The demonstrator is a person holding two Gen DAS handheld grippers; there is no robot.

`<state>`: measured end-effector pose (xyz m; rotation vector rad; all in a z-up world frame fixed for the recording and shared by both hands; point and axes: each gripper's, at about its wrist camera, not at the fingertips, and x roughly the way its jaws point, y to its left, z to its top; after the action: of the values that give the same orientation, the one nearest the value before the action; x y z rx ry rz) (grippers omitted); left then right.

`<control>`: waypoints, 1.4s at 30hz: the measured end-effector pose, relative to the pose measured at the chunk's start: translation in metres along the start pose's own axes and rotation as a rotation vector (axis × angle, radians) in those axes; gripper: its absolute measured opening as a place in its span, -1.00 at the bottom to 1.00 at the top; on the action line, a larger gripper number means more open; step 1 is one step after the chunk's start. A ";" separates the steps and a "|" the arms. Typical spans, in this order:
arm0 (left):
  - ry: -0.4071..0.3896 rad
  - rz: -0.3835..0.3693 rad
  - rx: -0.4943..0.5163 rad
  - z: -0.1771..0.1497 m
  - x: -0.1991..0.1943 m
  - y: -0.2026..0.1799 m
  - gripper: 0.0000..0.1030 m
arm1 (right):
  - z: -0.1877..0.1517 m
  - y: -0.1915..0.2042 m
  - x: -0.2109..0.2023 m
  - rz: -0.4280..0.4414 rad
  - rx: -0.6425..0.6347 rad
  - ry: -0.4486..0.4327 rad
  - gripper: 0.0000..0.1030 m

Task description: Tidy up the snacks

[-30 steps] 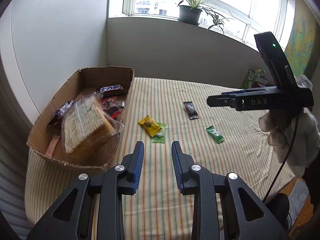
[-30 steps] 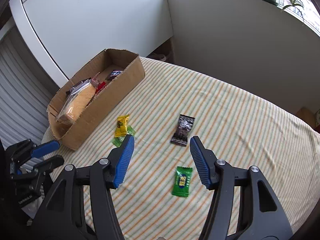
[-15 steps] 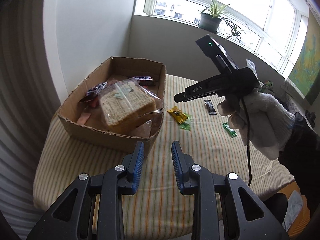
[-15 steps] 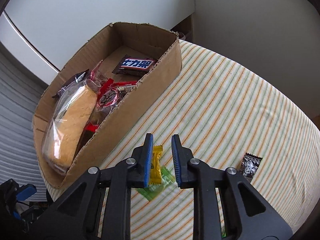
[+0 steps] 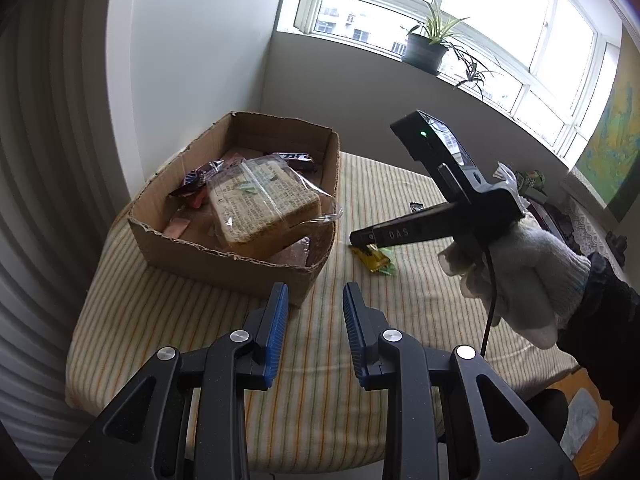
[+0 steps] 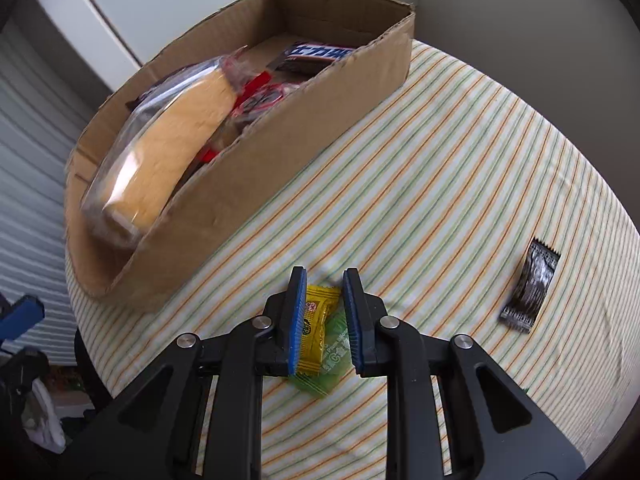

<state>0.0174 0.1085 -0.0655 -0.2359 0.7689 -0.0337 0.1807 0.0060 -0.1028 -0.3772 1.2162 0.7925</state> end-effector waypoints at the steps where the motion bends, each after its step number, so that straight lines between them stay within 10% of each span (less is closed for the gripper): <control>1: 0.001 -0.003 0.001 -0.001 0.000 -0.001 -0.48 | -0.008 0.003 -0.002 0.003 -0.009 0.004 -0.62; 11: 0.004 -0.003 0.019 -0.012 -0.010 -0.011 -0.48 | -0.075 0.004 -0.035 -0.032 -0.040 -0.027 -0.62; 28: 0.011 -0.031 0.005 -0.026 -0.016 -0.008 -0.48 | -0.114 0.014 -0.042 0.247 0.197 -0.172 -0.62; 36: 0.014 -0.014 -0.006 -0.032 -0.020 0.002 -0.48 | -0.121 0.026 -0.065 -0.009 0.187 -0.272 -0.62; 42: 0.021 -0.005 0.022 -0.032 -0.016 -0.006 -0.48 | -0.120 0.025 -0.052 -0.008 0.177 -0.224 -0.62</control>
<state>-0.0159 0.0978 -0.0756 -0.2173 0.7880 -0.0491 0.0735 -0.0723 -0.0908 -0.1437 1.0639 0.6940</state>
